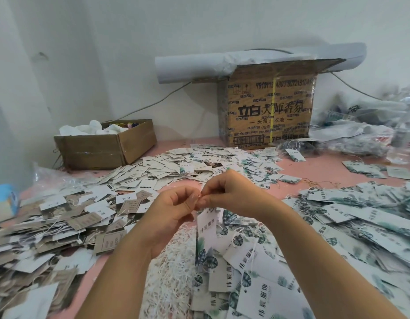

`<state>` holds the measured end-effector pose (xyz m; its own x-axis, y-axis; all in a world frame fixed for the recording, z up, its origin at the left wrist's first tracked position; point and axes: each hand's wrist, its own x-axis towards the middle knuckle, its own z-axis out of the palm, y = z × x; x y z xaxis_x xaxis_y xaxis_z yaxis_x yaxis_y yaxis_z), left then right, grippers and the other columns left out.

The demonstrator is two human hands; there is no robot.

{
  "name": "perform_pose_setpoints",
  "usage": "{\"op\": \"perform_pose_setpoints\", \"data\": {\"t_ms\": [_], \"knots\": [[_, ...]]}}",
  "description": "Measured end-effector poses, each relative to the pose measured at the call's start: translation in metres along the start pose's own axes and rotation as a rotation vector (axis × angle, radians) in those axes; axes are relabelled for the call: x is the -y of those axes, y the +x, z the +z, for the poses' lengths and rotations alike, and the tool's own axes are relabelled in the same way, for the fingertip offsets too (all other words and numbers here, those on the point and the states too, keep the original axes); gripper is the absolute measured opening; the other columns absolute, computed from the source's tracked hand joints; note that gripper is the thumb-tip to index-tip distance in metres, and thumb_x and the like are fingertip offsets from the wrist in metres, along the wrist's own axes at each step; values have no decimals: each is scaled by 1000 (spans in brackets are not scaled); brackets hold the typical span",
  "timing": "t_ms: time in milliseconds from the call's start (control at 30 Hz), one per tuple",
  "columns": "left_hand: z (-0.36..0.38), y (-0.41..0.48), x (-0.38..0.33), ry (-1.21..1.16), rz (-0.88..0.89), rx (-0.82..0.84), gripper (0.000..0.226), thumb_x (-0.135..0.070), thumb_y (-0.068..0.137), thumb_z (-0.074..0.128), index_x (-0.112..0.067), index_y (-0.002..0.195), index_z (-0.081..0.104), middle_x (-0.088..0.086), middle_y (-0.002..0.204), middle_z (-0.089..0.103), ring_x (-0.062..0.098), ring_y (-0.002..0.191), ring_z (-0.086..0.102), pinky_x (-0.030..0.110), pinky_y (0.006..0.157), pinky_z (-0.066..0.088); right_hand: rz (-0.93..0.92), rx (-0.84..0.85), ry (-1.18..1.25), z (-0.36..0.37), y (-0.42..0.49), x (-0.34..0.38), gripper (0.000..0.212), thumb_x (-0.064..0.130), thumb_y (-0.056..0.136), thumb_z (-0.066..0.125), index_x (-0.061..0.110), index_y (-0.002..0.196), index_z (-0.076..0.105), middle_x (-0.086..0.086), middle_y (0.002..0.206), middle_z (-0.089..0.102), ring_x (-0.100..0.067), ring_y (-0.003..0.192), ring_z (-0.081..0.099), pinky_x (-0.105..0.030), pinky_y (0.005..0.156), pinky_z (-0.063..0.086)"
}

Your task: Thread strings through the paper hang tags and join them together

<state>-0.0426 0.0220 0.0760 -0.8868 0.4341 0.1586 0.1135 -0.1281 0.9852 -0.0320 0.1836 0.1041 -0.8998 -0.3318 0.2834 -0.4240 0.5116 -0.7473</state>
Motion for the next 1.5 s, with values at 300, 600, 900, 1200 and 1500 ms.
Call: {"op": "perform_pose_setpoints", "data": {"t_ms": [300, 600, 900, 1200, 1500], "knots": [[-1, 6, -6, -338, 29, -193, 13, -24, 79, 52, -17, 73, 62, -2, 78, 71, 13, 73, 61, 32, 72, 43, 30, -133, 122, -16, -5, -5, 19, 1, 84, 64, 18, 76, 65, 9, 51, 61, 1, 43, 50, -9, 42, 37], [-1, 9, -2, -309, 73, -293, 4, -14, 82, 54, -11, 79, 53, -4, 55, 50, 8, 55, 46, 23, 63, 42, 334, -215, -112, -32, -9, -30, 17, 5, 84, 65, 13, 70, 68, 5, 55, 64, 0, 39, 50, -15, 42, 41], [4, 8, -1, -107, 119, -323, 17, -5, 95, 45, -15, 88, 57, -6, 55, 54, 4, 54, 50, 24, 63, 41, 310, -395, 95, -39, -12, -33, 12, -4, 83, 63, 3, 88, 71, -8, 68, 68, -13, 56, 63, -22, 61, 56], [20, 2, -2, 96, 208, -162, 19, -4, 94, 46, -21, 94, 54, -8, 59, 55, 3, 57, 49, 21, 62, 43, 84, -309, 366, -31, -11, -7, 14, -7, 74, 69, 6, 70, 66, -6, 57, 68, -15, 51, 65, -22, 50, 54], [24, 0, -1, 109, 276, -115, 21, -2, 94, 47, -22, 94, 53, -5, 61, 52, 5, 58, 47, 16, 61, 44, -54, -177, 108, -18, -9, 6, 26, -2, 80, 67, 22, 70, 68, 12, 53, 61, 2, 52, 54, -12, 55, 46]]}}
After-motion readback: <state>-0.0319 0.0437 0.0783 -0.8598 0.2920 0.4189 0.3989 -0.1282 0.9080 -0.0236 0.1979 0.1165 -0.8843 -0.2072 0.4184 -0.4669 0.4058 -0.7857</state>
